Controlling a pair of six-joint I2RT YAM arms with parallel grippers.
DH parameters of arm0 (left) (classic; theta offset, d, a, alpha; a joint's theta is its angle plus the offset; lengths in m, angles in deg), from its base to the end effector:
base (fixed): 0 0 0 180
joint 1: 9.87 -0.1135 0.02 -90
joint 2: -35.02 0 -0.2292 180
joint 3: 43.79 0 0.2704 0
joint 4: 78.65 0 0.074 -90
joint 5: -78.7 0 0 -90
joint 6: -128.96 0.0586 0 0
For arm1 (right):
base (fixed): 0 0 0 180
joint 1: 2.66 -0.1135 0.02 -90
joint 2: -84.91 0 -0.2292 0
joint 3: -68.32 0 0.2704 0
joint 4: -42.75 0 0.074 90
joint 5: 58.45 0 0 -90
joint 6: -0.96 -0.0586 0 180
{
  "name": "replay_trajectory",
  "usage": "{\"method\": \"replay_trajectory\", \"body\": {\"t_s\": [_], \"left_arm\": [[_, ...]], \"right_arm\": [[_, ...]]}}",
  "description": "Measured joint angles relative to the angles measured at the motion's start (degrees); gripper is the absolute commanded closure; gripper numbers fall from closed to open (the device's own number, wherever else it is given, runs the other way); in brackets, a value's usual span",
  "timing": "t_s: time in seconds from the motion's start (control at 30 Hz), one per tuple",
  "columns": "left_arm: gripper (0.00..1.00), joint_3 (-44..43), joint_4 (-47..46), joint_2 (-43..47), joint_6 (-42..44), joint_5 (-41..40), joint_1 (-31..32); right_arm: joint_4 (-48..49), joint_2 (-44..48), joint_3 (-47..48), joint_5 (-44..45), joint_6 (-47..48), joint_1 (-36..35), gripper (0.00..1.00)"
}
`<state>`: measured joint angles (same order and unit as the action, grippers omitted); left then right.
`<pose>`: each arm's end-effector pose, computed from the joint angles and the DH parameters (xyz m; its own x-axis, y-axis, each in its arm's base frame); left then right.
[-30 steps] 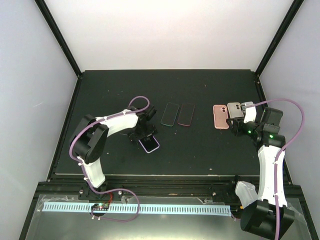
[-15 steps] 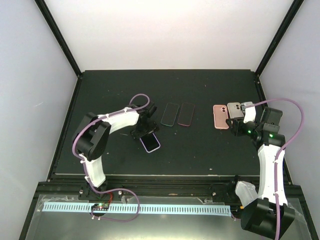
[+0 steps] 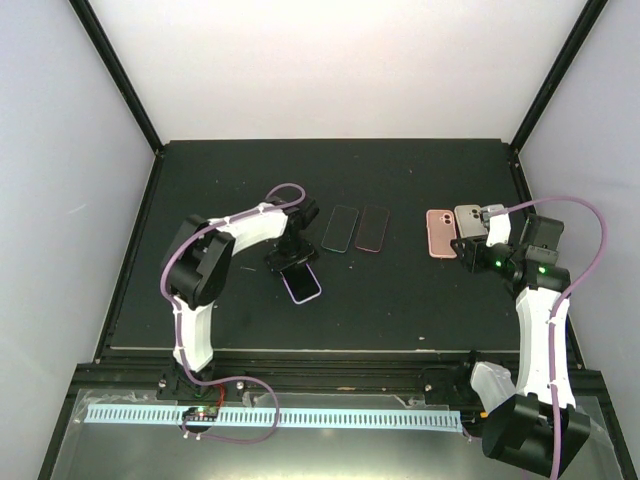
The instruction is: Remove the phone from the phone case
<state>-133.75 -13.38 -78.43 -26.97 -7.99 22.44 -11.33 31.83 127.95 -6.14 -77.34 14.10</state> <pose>0.3042 -0.1964 0.0835 -0.8328 -0.5518 0.0439 -0.5534 0.8318 -0.0433 0.2327 -0.0327 0.2388 -0.6577 0.0305 -0.7526 -0.3068 0.9017 0.3047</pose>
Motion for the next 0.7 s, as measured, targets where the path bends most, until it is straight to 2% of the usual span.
{"method": "replay_trajectory", "body": {"t_s": [0.1,0.27,0.4,0.5,0.7], "left_arm": [[0.29,-1.38,1.38,-1.05,0.55,0.87,-0.26],[0.54,-2.25,2.4,-1.46,1.05,1.42,-0.46],[0.57,2.45,-2.34,2.56,1.01,0.79,0.09],[0.57,7.37,-6.75,8.9,1.05,0.0,1.9],[0.57,9.92,-14.62,24.11,2.73,-5.44,12.44]], "right_arm": [[-0.13,-0.02,0.0,0.0,0.0,0.0,0.55],[-0.28,-0.02,0.0,-0.04,0.02,0.0,0.55],[-0.35,-0.02,0.02,-0.63,0.61,0.0,0.59],[-0.7,-0.11,0.11,-2.25,1.64,0.02,0.6],[-3.02,1.05,0.22,-10.34,6.21,-0.59,0.57]]}}
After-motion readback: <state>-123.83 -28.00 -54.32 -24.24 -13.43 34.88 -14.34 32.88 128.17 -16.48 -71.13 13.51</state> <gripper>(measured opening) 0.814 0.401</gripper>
